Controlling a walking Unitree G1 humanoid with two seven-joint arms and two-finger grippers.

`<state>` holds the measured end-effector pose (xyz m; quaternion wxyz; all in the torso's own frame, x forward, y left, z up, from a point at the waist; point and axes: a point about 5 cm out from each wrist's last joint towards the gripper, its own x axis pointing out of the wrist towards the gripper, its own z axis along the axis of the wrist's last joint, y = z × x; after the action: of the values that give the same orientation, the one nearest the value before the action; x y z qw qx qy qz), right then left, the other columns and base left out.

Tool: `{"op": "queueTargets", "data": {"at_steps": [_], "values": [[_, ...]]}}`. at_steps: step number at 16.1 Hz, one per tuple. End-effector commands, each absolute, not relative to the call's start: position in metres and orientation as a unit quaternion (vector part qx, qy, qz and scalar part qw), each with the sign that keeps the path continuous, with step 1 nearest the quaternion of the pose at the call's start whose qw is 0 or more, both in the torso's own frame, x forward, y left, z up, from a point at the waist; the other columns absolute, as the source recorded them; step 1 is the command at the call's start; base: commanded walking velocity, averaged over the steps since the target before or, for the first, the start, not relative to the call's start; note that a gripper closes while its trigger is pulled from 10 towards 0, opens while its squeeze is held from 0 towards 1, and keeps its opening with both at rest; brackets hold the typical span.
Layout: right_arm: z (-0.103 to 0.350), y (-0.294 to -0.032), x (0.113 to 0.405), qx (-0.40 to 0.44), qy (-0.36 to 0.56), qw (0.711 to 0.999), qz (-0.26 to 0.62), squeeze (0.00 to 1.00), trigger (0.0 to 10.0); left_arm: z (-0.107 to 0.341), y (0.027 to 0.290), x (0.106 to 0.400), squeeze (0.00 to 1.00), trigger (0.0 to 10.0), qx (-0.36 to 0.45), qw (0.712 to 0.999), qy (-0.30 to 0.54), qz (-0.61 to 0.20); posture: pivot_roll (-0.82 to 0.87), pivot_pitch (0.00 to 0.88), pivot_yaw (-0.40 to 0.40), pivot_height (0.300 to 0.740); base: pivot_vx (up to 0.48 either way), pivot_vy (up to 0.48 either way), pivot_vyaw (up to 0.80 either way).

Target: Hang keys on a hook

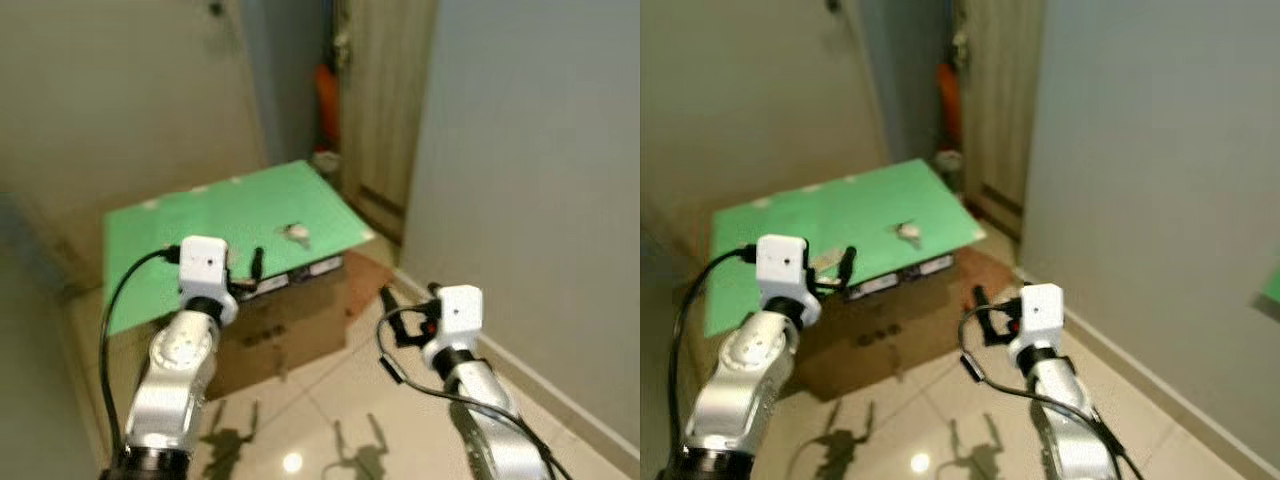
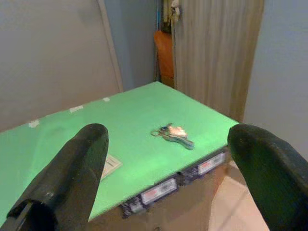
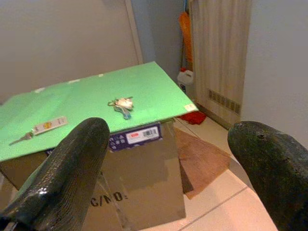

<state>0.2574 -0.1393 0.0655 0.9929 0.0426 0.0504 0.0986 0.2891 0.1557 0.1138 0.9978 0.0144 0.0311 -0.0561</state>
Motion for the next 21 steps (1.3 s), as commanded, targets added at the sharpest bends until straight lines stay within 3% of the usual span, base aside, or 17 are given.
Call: {"op": "queueTargets", "data": {"at_steps": [1, 2, 3, 7, 10, 16, 21], "values": [[0.073, -0.142, 0.257, 0.044, 0.032, 0.994, 0.090, 0.04, 10.0, 0.117, 0.156, 0.288, 1.00, 10.0, 0.012, 0.998, 0.024, -0.059, -0.06, 0.000, 0.075, 0.740, 0.000, 0.000, 0.56], [0.073, -0.141, 0.256, 0.044, 0.032, 0.994, 0.090, 0.04, 10.0, 0.117, 0.156, 0.288, 1.00, 10.0, 0.012, 0.998, 0.024, -0.057, -0.06, 0.000, 0.074, 0.740, 0.000, 0.000, 0.57], [0.072, -0.142, 0.256, 0.045, 0.040, 0.994, 0.087, 0.00, 10.0, 0.116, 0.153, 0.288, 0.00, 10.0, 0.016, 0.997, 0.031, -0.067, -0.05, 0.000, 0.064, 0.740, 0.000, 0.000, 0.00], [0.073, -0.139, 0.259, 0.037, 0.036, 0.994, 0.098, 0.00, 10.0, 0.114, 0.154, 0.288, 0.00, 10.0, 0.035, 0.997, 0.037, -0.059, -0.04, 0.000, 0.055, 0.740, 0.230, 0.277, 0.00], [0.073, -0.137, 0.261, 0.034, 0.037, 0.993, 0.104, 0.00, 10.0, 0.124, 0.150, 0.289, 0.00, 10.0, 0.025, 0.996, 0.007, -0.086, -0.04, 0.000, 0.053, 0.740, 0.447, 0.000, 0.00], [0.069, -0.136, 0.260, 0.028, 0.046, 0.992, 0.116, 0.00, 10.0, 0.123, 0.154, 0.293, 0.00, 10.0, 0.055, 0.994, 0.025, -0.092, -0.03, 0.000, 0.049, 0.740, 0.476, 0.000, 0.00], [0.066, -0.136, 0.257, 0.027, 0.051, 0.991, 0.121, 0.00, 10.0, 0.121, 0.152, 0.291, 0.00, 10.0, 0.031, 0.995, 0.023, -0.089, -0.03, 0.000, 0.047, 0.740, 0.475, 0.000, 0.00]]}}
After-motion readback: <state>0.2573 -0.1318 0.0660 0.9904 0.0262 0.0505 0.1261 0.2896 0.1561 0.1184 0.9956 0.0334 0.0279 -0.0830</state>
